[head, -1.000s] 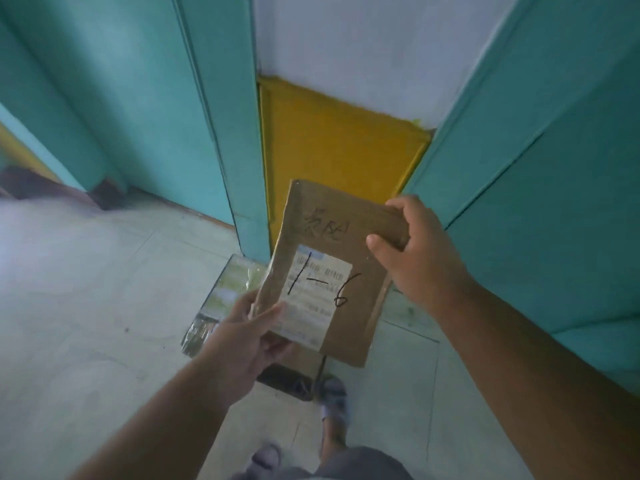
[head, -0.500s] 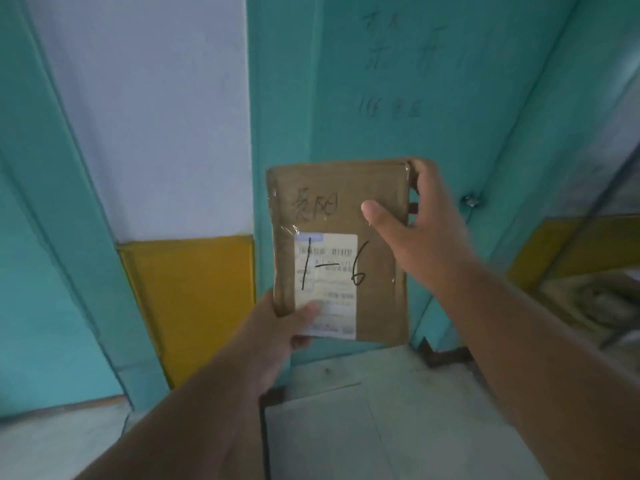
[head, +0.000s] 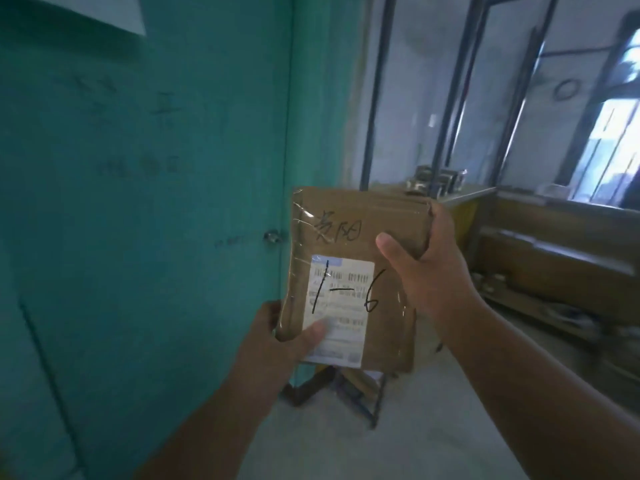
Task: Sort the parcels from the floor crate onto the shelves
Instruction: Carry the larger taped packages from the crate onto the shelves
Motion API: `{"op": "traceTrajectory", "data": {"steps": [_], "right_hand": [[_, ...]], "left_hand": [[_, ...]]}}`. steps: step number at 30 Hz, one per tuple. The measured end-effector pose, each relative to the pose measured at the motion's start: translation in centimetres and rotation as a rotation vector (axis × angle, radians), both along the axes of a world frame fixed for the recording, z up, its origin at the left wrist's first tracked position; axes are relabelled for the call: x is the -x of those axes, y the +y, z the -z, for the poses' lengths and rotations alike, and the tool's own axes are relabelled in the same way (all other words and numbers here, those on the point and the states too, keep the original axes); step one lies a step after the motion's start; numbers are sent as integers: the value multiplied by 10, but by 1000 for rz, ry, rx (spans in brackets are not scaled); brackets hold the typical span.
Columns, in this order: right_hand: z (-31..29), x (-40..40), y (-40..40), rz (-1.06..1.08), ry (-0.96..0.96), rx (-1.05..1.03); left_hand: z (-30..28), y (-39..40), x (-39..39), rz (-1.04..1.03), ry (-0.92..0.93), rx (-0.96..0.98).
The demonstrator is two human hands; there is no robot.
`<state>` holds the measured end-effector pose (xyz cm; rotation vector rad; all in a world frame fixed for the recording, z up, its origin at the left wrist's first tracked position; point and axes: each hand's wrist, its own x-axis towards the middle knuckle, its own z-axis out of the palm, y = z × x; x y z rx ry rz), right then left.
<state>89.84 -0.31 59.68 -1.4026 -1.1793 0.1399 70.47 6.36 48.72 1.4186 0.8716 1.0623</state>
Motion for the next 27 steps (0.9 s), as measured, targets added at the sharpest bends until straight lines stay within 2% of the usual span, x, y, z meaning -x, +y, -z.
{"op": "traceTrajectory", "data": {"steps": [7, 13, 16, 21, 27], "right_hand": [[24, -164, -13, 148, 84, 22], [81, -275, 37, 260, 255, 15], [111, -330, 52, 379, 310, 37], [106, -428, 46, 533, 255, 104], [118, -560, 43, 637, 235, 107]], "left_hand": [[9, 1, -162, 147, 96, 3], [27, 67, -271, 287, 186, -36], [48, 99, -337, 389, 220, 8], [65, 123, -454, 508, 284, 6], [73, 125, -597, 539, 295, -17]]}}
